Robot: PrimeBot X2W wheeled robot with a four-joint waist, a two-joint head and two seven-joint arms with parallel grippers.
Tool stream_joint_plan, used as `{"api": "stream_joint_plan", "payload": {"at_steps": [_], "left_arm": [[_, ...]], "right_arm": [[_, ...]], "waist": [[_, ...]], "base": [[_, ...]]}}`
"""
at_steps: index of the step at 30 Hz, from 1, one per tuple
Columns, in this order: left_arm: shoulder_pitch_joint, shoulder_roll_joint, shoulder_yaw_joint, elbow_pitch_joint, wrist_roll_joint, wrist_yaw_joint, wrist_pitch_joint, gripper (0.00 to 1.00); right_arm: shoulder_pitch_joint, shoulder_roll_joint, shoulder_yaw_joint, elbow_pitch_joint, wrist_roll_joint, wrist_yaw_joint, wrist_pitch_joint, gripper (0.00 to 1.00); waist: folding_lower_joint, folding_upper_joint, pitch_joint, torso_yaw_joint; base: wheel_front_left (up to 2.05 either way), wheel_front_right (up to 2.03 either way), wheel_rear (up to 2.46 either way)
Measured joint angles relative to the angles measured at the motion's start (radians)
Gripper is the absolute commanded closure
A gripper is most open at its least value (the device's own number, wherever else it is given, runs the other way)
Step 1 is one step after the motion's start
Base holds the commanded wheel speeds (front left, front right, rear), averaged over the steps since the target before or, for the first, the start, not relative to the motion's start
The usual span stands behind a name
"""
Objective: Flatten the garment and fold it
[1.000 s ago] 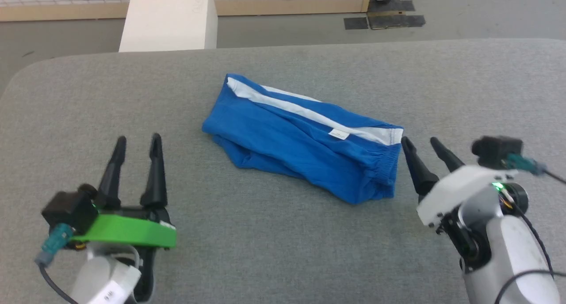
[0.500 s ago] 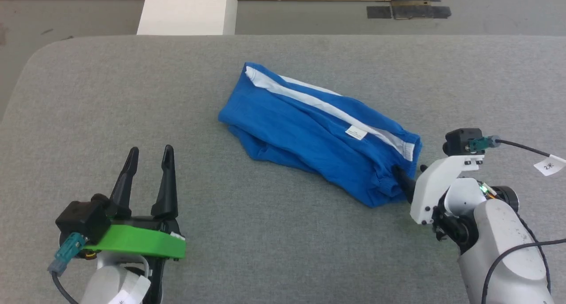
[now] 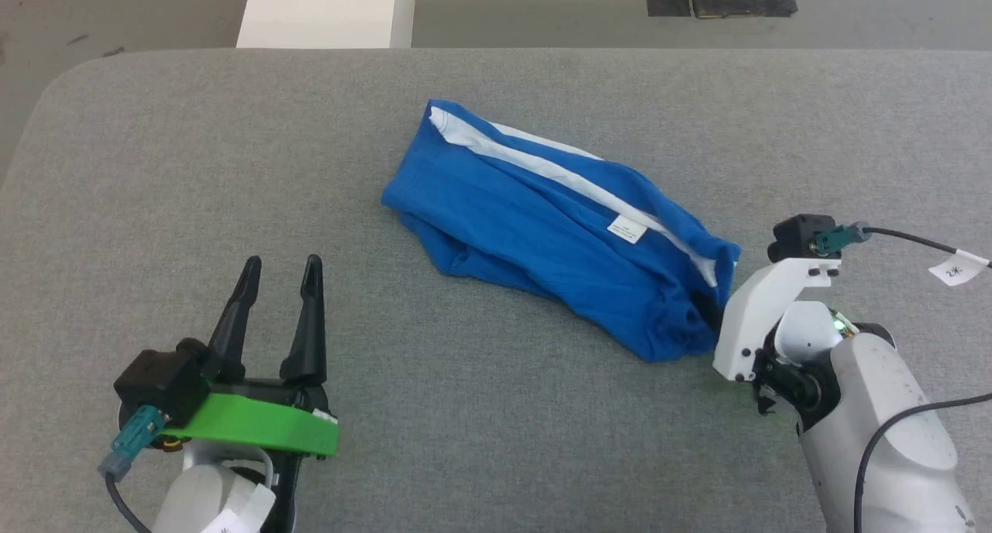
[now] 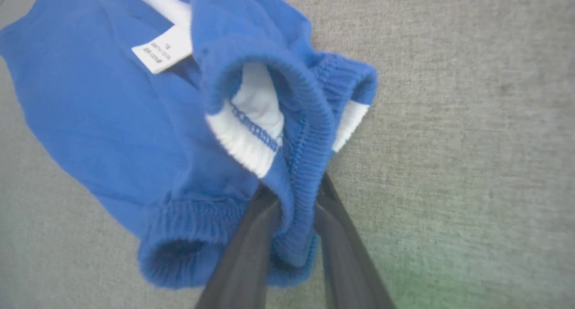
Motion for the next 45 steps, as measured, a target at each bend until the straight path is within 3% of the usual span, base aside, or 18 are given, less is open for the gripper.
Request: {"api": "stream_joint_plan", "payload": {"at_steps": [8,13,20,29,37,45], "left_arm": [[0.0,0.0,0.002,0.004,-0.007,0.0,0.0,0.0],[0.0,0.0,0.006,0.007,-0.007,0.0,0.0,0.0],[0.0,-0.007,0.008,-0.002,-0.004,0.0,0.0,0.0],[-0.01,-0.02,-0.021,-0.002,-0.004,0.0,0.0,0.0],[-0.021,-0.019,-0.025,0.002,-0.004,0.0,0.0,0.0],[-0.02,-0.02,-0.026,0.015,-0.004,0.0,0.0,0.0]], "right_arm": [[-0.036,0.009,-0.039,0.04,-0.046,0.001,-0.005,1.0],[-0.051,0.021,-0.135,-0.013,-0.251,0.001,0.044,1.0],[-0.058,0.009,-0.264,-0.18,-0.507,0.001,0.169,1.0],[-0.064,-0.119,-0.36,-0.261,-0.649,0.001,0.216,1.0],[-0.125,-0.136,-0.346,-0.259,-0.653,0.001,0.289,1.0],[-0.137,-0.086,-0.142,-0.381,-0.497,0.001,0.487,1.0]], "waist": [[0.0,0.0,0.005,0.007],[0.0,0.0,0.001,0.01],[0.0,0.0,-0.001,0.027],[0.0,0.0,0.012,0.07],[0.0001,0.0,0.031,0.099],[0.0001,0.0,0.006,0.108]], "base": [[0.0,0.0,0.0],[0.0,0.0,0.0],[0.0,0.0,0.0],[0.0,0.0,0.0],[0.0,0.0,0.0],[0.0,0.0,0.0]]}}
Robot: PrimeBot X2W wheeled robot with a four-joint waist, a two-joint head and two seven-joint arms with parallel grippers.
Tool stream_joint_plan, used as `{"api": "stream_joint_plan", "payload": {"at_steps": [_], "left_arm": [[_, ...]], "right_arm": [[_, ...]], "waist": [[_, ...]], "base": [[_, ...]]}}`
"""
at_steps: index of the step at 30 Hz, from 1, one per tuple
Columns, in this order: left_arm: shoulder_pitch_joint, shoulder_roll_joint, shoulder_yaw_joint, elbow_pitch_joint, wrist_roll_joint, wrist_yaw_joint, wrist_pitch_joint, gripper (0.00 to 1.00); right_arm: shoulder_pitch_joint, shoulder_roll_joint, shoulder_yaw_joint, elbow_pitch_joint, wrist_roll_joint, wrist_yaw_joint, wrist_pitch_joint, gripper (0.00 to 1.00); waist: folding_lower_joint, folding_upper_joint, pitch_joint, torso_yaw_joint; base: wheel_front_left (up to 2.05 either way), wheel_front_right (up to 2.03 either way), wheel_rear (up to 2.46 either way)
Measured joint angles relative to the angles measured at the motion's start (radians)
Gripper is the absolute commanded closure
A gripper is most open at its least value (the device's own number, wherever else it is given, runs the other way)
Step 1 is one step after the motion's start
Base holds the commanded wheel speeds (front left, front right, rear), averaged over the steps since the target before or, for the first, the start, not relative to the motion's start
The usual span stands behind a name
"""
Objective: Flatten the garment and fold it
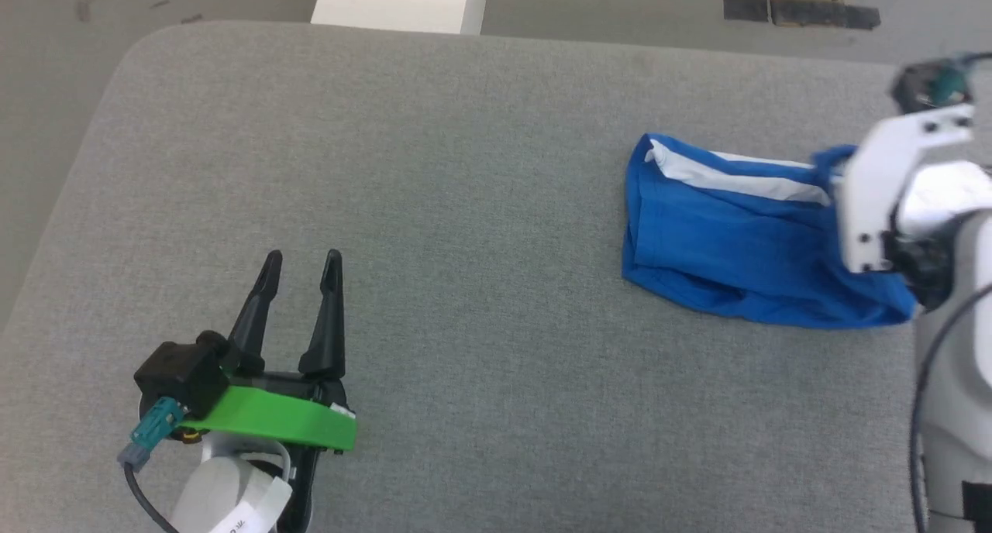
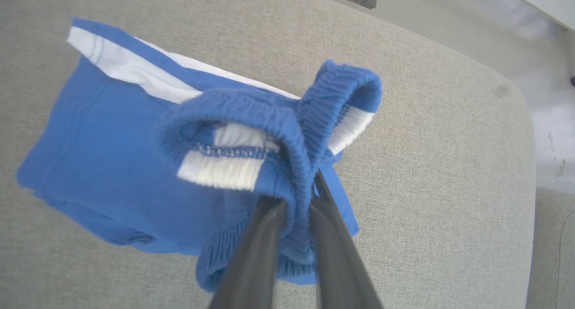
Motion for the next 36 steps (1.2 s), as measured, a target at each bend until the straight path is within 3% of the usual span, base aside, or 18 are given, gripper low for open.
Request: {"api": "stream_joint_plan", "payload": {"at_steps": [4,9,19,28,30,31,36], "left_arm": [[0.0,0.0,-0.003,0.0,0.0,0.0,0.0,0.0],[-0.001,-0.004,-0.008,-0.008,0.0,0.0,0.0,0.0],[-0.035,-0.016,-0.027,-0.014,-0.003,0.0,0.0,0.0],[-0.046,-0.023,-0.032,-0.012,-0.003,0.0,0.0,0.0],[-0.046,-0.025,-0.03,-0.011,-0.003,0.0,0.0,0.0],[-0.046,-0.025,-0.03,-0.01,-0.003,0.0,0.0,0.0],[-0.045,-0.025,-0.024,-0.006,-0.003,0.0,0.0,0.0]], "right_arm": [[-0.007,0.005,0.089,-0.073,0.059,0.0,0.037,1.0],[-0.055,0.035,0.162,-0.065,0.083,0.0,0.041,1.0],[-0.117,0.081,0.248,0.147,0.064,0.0,-0.044,1.0],[-0.14,0.093,0.243,0.327,0.055,0.0,-0.091,1.0],[-0.141,0.094,0.244,0.352,0.063,0.0,-0.104,0.46],[-0.142,0.094,0.246,0.364,0.073,0.0,-0.109,0.0],[-0.14,0.099,0.254,0.37,0.123,0.0,-0.149,0.0]], "waist": [[0.0,0.0,-0.007,0.009],[0.0,0.0,0.002,0.027],[0.0,0.0,0.047,0.088],[0.0,0.0,0.082,0.137],[0.0,0.0,0.082,0.142],[0.0,0.0,0.081,0.142],[0.0,0.0,0.059,0.132]], "base": [[0.0,0.0,0.0],[0.0,0.0,0.0],[0.0,0.0,0.0],[0.0,0.0,0.0],[0.0,0.0,0.0],[0.0,0.0,0.0],[0.0,0.0,0.0]]}}
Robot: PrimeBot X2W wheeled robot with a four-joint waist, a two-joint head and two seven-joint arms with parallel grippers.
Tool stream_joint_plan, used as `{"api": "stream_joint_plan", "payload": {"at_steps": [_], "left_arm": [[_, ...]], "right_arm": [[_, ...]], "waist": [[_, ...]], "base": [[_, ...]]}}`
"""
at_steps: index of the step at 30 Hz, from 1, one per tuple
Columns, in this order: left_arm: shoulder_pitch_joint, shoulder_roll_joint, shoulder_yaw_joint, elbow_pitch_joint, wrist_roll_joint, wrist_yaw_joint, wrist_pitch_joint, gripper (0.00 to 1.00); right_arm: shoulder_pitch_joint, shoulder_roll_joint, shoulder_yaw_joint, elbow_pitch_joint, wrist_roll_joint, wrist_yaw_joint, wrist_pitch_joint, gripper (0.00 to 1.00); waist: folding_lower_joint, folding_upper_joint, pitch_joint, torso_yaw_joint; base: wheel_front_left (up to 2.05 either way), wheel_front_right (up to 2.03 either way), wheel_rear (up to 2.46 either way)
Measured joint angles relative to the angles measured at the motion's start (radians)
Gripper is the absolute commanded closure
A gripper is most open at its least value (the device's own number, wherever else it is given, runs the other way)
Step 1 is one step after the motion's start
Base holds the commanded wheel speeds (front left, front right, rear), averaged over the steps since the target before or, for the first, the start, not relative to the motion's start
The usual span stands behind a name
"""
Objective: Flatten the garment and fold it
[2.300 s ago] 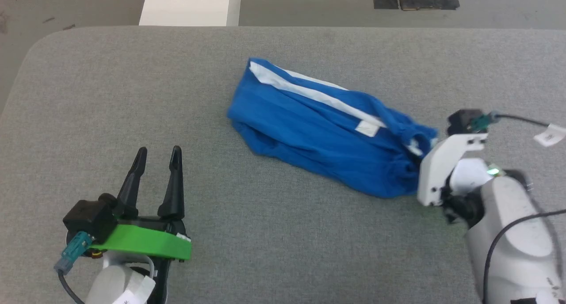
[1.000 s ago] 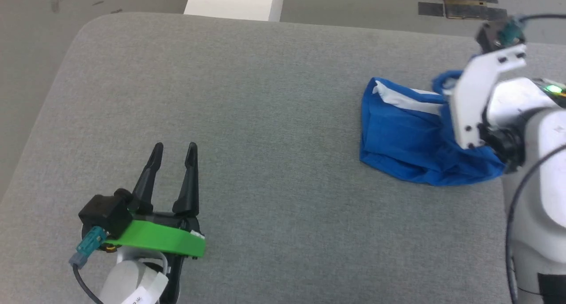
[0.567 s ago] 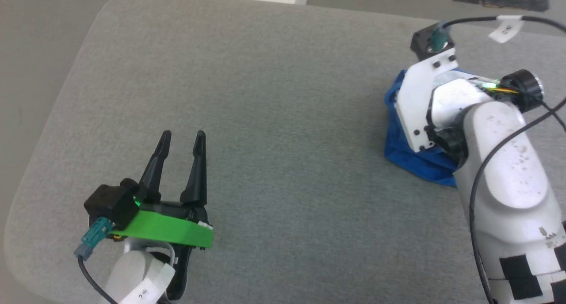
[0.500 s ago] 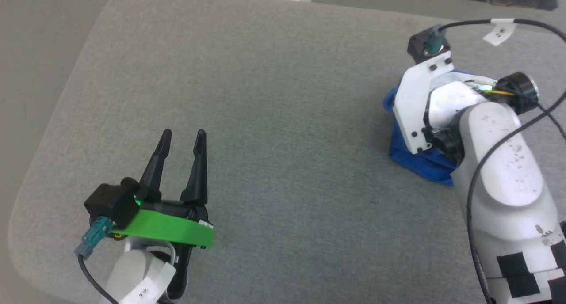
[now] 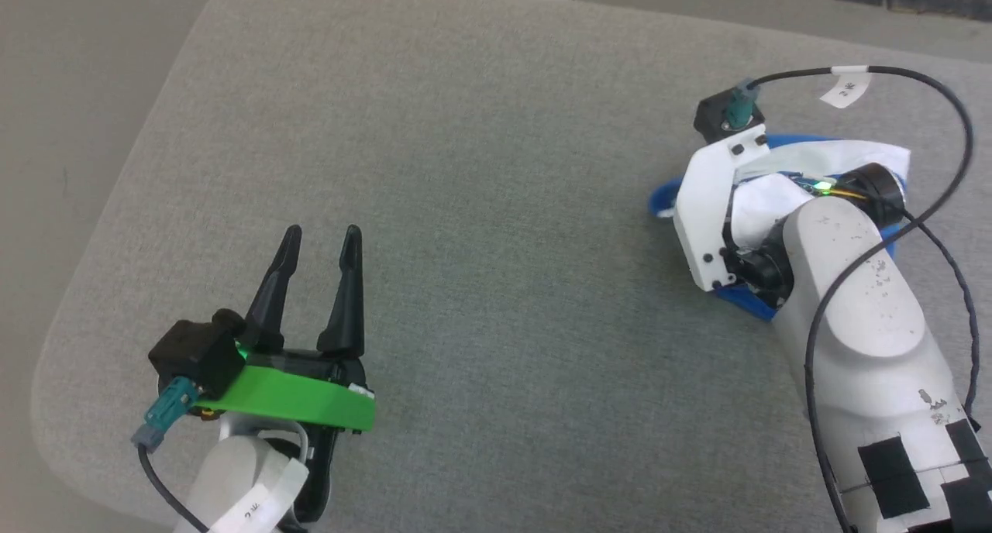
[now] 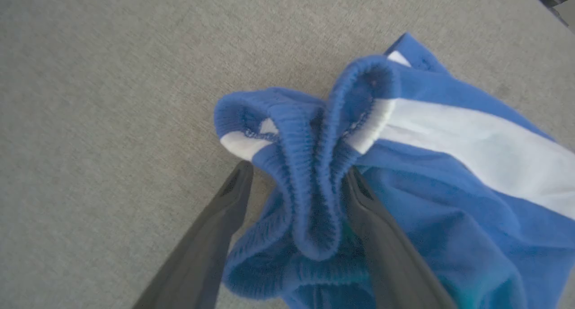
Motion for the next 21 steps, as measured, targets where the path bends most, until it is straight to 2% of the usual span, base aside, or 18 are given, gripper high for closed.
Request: {"api": "stream_joint_plan", "payload": {"at_steps": [4,11,16,21], "left_arm": [[0.004,0.002,0.004,0.0,0.0,0.0,0.0,0.0],[0.04,0.008,0.017,0.0,0.001,0.0,0.0,0.0],[0.065,0.007,0.033,-0.001,0.003,0.0,0.0,0.0],[0.085,-0.003,0.054,0.001,0.017,0.0,0.0,0.0]], "right_arm": [[0.007,-0.001,0.005,-0.054,0.05,0.0,-0.072,0.0],[0.115,-0.019,-0.023,-0.241,0.108,0.0,-0.214,0.0],[0.235,-0.023,-0.116,-0.405,0.119,0.0,-0.438,0.0],[0.385,-0.017,-0.187,-0.5,0.128,0.0,-0.657,0.0]], "waist": [[0.0,0.0,-0.023,-0.016],[0.0,0.0,-0.082,-0.054],[-0.0001,0.0001,-0.126,-0.086],[-0.0001,0.0001,-0.163,-0.117]], "base": [[0.0,0.0,0.0],[0.0,0.0,0.0],[0.0,0.0,0.0],[0.0,0.0,0.0]]}}
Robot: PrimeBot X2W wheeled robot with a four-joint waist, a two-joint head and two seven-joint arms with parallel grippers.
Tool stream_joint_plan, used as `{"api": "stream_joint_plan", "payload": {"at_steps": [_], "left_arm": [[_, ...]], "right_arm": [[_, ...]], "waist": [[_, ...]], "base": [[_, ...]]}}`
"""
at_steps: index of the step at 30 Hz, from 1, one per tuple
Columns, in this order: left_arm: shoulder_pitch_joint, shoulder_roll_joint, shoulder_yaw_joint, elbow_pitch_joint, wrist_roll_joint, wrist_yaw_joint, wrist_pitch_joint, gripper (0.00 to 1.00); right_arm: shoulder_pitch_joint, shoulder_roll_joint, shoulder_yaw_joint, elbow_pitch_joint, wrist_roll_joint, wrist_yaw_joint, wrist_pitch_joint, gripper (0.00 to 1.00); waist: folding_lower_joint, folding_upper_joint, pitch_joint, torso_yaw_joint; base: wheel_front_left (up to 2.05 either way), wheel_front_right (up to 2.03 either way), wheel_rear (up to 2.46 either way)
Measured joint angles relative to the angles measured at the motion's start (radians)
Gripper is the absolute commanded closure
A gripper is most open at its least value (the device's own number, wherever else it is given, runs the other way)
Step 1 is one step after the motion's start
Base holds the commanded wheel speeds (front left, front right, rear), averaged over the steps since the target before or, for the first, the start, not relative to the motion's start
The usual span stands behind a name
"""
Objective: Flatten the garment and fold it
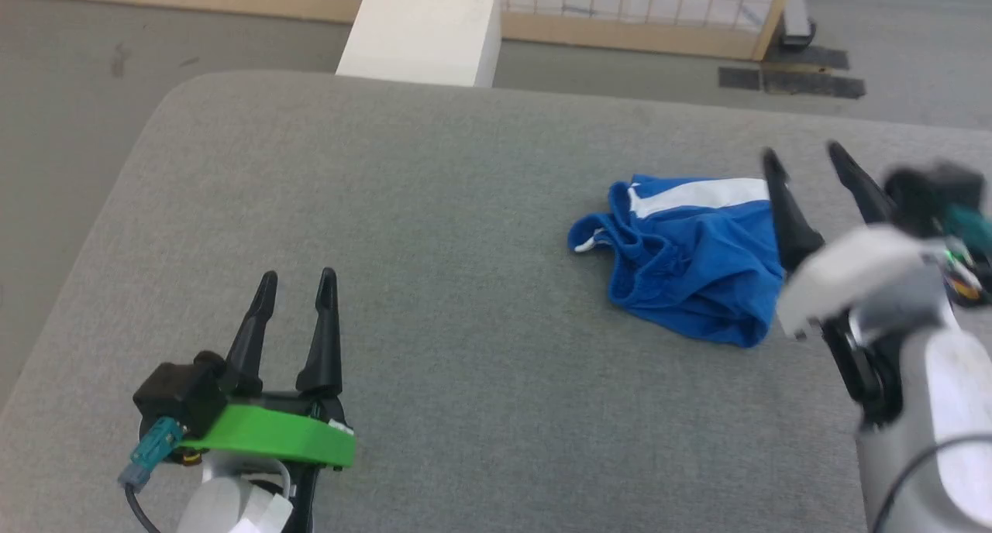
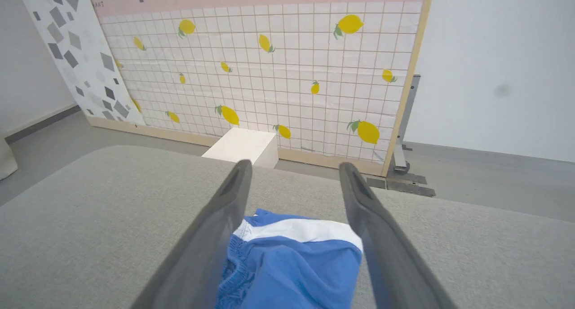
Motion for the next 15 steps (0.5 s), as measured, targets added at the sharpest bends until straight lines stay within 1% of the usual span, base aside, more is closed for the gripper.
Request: {"api": "stream_joint_plan", "payload": {"at_steps": [3,6,12,15], "left_arm": [[0.015,-0.008,0.009,0.002,0.005,0.0,0.0,0.0],[0.03,-0.013,0.014,0.007,0.012,0.0,0.0,0.0],[0.039,-0.023,0.017,0.023,0.038,0.0,0.0,0.0],[0.042,-0.027,0.018,0.038,0.041,0.0,0.0,0.0]], "right_arm": [[0.086,0.006,-0.034,-0.033,0.009,0.0,-0.122,0.0],[0.173,0.011,-0.045,-0.053,0.013,0.0,-0.235,0.0],[0.304,0.013,-0.042,-0.052,0.015,0.0,-0.383,0.0],[0.342,0.014,-0.037,-0.047,0.01,0.0,-0.424,0.0]], "waist": [[0.0,0.0,-0.02,-0.018],[0.0,0.0,-0.041,-0.037],[0.0,0.0,-0.077,-0.064],[0.0,0.0,-0.096,-0.075]], "base": [[0.0,0.0,0.0],[0.0,0.0,0.0],[0.0,0.0,0.0],[0.0,0.0,0.0]]}}
